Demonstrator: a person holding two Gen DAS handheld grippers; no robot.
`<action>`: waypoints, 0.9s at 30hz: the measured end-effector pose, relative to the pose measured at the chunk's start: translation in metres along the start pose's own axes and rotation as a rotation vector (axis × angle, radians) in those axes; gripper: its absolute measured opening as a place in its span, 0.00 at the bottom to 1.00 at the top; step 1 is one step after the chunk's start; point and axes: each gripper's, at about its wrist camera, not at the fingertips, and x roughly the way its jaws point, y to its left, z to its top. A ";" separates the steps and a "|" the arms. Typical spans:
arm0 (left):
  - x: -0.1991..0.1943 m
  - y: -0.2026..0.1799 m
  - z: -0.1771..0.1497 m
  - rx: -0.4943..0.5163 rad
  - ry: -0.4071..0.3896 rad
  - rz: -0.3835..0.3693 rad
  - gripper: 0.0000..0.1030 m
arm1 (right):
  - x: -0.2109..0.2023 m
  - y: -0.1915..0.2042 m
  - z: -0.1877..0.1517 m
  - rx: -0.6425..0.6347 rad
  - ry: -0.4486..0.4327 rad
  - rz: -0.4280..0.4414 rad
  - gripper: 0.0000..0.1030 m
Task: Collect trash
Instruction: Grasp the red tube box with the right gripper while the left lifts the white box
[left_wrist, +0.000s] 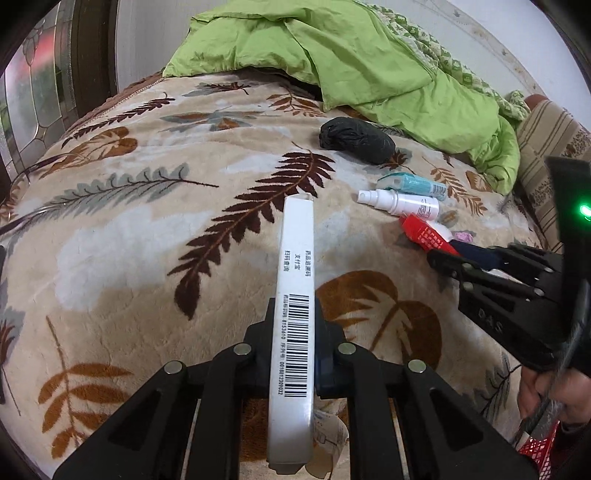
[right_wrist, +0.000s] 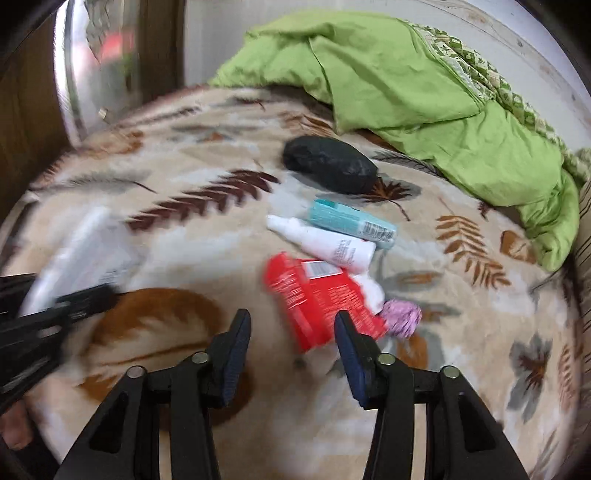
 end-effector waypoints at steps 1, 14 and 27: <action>0.000 0.000 -0.001 0.003 -0.002 0.000 0.13 | 0.001 -0.002 0.000 0.010 -0.001 0.008 0.22; -0.036 -0.028 -0.025 0.087 -0.037 -0.045 0.13 | -0.102 0.001 -0.070 0.294 -0.167 0.232 0.15; -0.077 -0.073 -0.066 0.223 -0.097 0.010 0.13 | -0.158 -0.001 -0.123 0.375 -0.291 0.116 0.15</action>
